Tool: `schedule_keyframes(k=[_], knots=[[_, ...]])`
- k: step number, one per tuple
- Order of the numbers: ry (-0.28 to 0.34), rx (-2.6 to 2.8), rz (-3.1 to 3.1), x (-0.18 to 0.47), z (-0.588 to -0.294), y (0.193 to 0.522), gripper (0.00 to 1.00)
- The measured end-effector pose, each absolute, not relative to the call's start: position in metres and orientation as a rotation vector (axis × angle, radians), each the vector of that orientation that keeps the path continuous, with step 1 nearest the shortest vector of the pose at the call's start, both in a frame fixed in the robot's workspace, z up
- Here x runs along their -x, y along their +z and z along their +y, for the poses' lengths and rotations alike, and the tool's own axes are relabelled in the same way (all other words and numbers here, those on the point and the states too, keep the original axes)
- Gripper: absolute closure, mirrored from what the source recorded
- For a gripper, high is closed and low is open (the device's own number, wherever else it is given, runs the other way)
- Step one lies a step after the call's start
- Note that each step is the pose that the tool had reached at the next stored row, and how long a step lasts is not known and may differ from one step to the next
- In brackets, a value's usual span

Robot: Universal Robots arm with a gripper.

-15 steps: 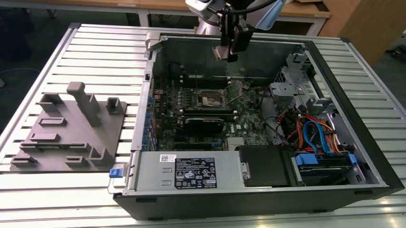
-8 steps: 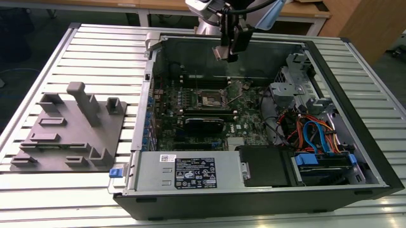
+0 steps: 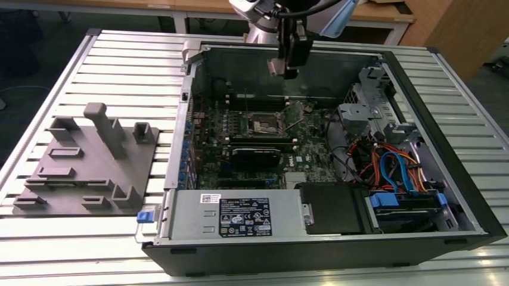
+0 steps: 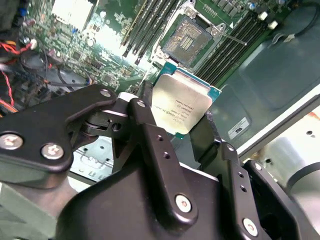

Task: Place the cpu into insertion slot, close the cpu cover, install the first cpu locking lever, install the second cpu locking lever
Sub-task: 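Place the cpu into insertion slot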

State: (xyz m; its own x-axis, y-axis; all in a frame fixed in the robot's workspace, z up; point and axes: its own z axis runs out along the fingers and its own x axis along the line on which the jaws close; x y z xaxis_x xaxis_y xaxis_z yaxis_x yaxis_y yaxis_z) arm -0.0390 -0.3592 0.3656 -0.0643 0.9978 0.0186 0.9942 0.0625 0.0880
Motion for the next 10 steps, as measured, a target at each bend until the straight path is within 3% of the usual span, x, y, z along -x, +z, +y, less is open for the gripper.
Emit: schedule_keyframes(k=[10], knots=[[0.118,-2.137,2.235,0.0390,-0.3592,0.3650,0.46]])
